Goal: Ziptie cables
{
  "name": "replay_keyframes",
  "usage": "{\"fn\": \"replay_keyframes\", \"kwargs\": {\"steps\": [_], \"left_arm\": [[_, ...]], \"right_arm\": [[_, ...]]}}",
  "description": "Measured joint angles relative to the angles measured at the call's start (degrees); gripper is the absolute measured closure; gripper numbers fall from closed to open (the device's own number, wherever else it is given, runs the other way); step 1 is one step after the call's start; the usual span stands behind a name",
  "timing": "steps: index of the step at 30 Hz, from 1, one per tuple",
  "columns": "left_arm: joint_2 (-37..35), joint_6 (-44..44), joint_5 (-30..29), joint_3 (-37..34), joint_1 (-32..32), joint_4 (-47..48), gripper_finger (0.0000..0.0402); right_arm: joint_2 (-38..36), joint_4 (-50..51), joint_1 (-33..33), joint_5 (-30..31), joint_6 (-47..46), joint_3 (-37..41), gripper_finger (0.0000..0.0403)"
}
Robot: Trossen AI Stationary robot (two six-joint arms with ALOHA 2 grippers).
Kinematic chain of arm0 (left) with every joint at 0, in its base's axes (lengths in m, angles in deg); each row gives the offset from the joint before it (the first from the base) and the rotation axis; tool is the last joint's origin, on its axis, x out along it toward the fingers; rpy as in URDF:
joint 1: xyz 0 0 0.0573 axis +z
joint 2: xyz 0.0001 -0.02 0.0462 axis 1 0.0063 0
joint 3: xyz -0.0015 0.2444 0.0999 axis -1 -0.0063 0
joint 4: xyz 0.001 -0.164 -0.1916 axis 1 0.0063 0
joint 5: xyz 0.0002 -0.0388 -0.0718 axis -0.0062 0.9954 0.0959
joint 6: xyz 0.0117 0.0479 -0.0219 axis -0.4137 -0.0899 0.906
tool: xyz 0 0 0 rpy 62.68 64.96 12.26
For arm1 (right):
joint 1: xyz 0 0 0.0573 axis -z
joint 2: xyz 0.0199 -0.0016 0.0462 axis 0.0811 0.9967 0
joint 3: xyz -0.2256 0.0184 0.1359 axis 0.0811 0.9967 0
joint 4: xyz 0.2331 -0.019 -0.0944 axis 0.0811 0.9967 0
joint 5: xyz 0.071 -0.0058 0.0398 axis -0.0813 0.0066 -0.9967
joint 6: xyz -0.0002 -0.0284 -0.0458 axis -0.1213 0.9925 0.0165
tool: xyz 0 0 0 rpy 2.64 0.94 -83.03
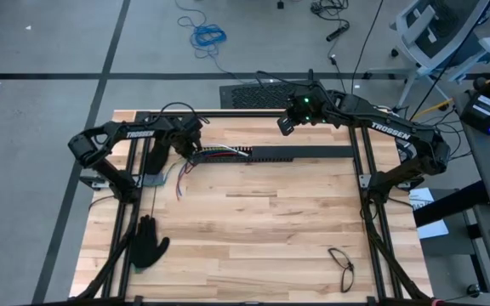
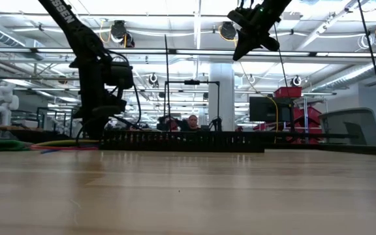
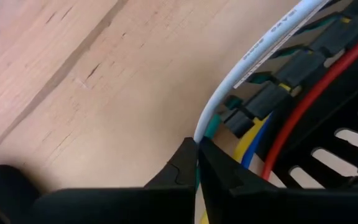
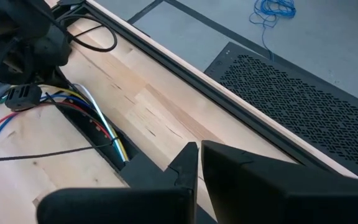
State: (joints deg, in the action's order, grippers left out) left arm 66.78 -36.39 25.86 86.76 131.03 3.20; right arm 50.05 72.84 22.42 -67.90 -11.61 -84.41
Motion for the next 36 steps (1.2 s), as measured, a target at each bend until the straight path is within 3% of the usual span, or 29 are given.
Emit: {"fn": "replay_keyframes", "kwargs": {"steps": [14, 27, 36], "left_arm": [[0.0, 0.1, -1.0, 2.9, 0.0, 2.0, 0.0399], [-0.1, 0.1, -3.2, 9.8, -0.7, 11.3, 0.0401], [-3.3, 5.0, -3.7, 9.8, -4.7, 16.7, 0.0401]], "right_arm": [[0.0, 0.0, 0.0, 0.0, 0.0, 0.0, 0.0385], [0.0, 0.0, 0.0, 0.0, 1.3, 0.0, 0.0385], [0.0, 0.0, 0.0, 0.0, 3.1, 0.0, 0.0385]]}}
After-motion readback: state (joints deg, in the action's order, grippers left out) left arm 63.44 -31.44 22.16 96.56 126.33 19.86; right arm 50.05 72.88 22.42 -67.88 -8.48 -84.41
